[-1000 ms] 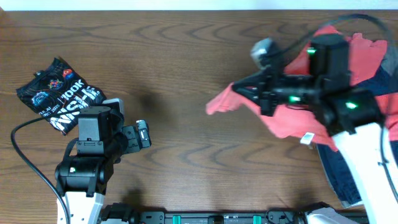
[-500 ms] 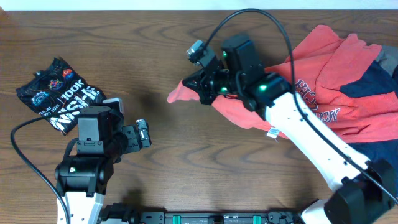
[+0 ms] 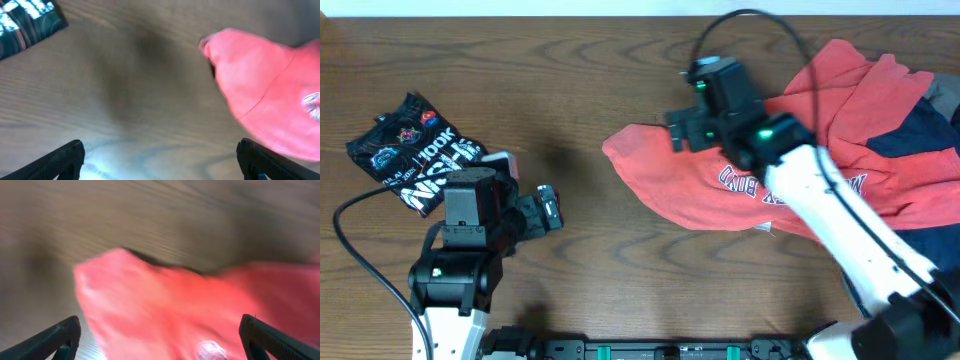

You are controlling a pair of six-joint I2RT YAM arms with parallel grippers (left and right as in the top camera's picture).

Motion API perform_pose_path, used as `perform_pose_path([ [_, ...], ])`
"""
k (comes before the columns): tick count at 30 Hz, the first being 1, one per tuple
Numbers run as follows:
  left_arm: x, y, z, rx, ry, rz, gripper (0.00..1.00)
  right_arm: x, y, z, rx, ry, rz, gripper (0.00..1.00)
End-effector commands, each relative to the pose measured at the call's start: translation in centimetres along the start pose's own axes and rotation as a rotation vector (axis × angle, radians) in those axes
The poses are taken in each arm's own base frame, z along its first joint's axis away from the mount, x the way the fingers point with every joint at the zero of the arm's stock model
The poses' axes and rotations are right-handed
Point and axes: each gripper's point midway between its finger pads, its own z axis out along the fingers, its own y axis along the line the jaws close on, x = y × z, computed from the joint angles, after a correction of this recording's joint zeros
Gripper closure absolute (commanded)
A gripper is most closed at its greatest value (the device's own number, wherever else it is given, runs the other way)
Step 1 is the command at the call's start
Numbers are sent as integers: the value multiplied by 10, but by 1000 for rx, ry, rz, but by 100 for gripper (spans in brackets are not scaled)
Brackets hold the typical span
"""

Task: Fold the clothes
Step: 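Grasp the orange shirt with the right gripper and drag it leftward, then grasp the shirt edge with the left gripper and pull it left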

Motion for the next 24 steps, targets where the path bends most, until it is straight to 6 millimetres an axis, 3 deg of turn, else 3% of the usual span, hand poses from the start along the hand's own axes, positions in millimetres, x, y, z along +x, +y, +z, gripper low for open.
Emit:
perform_pose_path([
  [1, -8, -19, 2, 98, 9, -95, 2, -9, -55, -33, 142, -40, 121, 1],
  [5, -2, -42, 20, 203, 85, -126, 2, 17, -102, -49, 231, 57, 199, 1],
  [9, 17, -58, 47, 227, 222, -164, 2, 40, -144, -60, 310, 141, 286, 1],
  [13, 42, -74, 74, 214, 348, -170, 2, 56, -170, -67, 356, 190, 351, 1],
  [17, 72, -92, 104, 191, 463, -188, 3, 66, -184, -72, 366, 219, 402, 1],
  [24, 119, -132, 148, 185, 573, -209, 2, 72, -189, -75, 361, 241, 434, 1],
])
